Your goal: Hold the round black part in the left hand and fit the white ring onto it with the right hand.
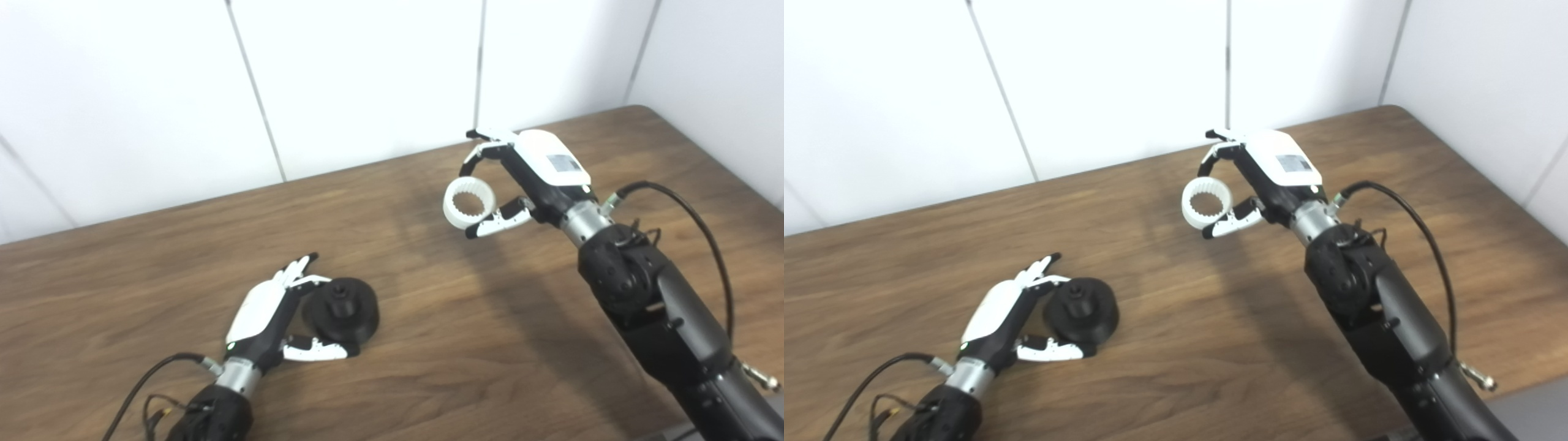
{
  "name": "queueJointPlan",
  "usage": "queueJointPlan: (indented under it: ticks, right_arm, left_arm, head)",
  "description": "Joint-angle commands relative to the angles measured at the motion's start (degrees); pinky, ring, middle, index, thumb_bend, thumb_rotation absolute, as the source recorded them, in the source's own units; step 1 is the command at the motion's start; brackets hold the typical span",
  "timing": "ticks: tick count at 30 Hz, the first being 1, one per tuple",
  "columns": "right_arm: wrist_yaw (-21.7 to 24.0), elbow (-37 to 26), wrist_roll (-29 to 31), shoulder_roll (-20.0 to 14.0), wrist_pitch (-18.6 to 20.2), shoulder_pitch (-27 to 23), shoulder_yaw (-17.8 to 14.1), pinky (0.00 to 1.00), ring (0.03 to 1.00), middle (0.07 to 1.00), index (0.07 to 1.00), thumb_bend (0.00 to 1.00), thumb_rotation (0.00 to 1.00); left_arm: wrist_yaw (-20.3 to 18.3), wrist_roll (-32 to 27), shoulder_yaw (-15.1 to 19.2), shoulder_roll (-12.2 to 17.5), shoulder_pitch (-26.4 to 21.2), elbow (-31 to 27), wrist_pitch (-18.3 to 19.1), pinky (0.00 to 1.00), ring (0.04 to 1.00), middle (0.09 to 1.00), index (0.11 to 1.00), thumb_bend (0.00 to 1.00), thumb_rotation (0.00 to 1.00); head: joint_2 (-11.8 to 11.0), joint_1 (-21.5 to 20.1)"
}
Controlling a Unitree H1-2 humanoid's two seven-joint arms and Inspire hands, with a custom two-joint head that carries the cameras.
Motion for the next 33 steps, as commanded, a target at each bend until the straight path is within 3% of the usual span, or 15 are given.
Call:
queueJointPlan:
  ticks: [1,12,18,25,33]
  right_arm:
    - [-0.21,-2.92,0.27,-0.11,-1.85,-1.81,-0.42,0.78,0.906,0.886,0.582,0.8,0.23]
    - [1.02,-3.26,1.83,1.35,-3.43,-1.14,1.02,0.72,0.902,0.889,0.586,0.78,0.23]
    - [1.09,-3.05,1.81,2.02,-5.34,-1.25,2.13,0.72,0.893,0.888,0.588,0.78,0.26]
    - [2.84,-4.38,2.1,4.75,-4.48,-0.94,3.77,0.76,0.905,0.892,0.59,0.78,0.24]
    - [4.42,-4.94,1.82,8.33,-4.21,-0.32,5.89,0.86,0.923,0.9,0.597,0.78,0.21]
  left_arm:
    - [-1.35,3.04,-0.47,0.97,0.0,0.01,2.54,1.0,1.0,1.0,0.667,0.96,0.36]
    - [-1.08,5.68,-1.7,-0.61,-0.61,-1.16,4.63,1.0,1.0,1.0,0.664,0.96,0.38]
    - [-0.68,5.79,-1.63,-1.05,-0.56,-1.26,4.82,1.0,1.0,1.0,0.664,0.96,0.37]
    - [-1.12,5.62,-1.53,-0.8,-0.33,-1.62,5.18,1.0,1.0,1.0,0.669,0.96,0.37]
    - [-1.21,5.6,-1.65,-1.03,-0.34,-1.49,5.38,1.0,1.0,1.0,0.667,0.96,0.37]
  head:
    - [0.06,0.16]
    - [0.92,8.08]
    - [1.1,8.5]
    - [1.14,7.45]
    - [1.39,7.67]
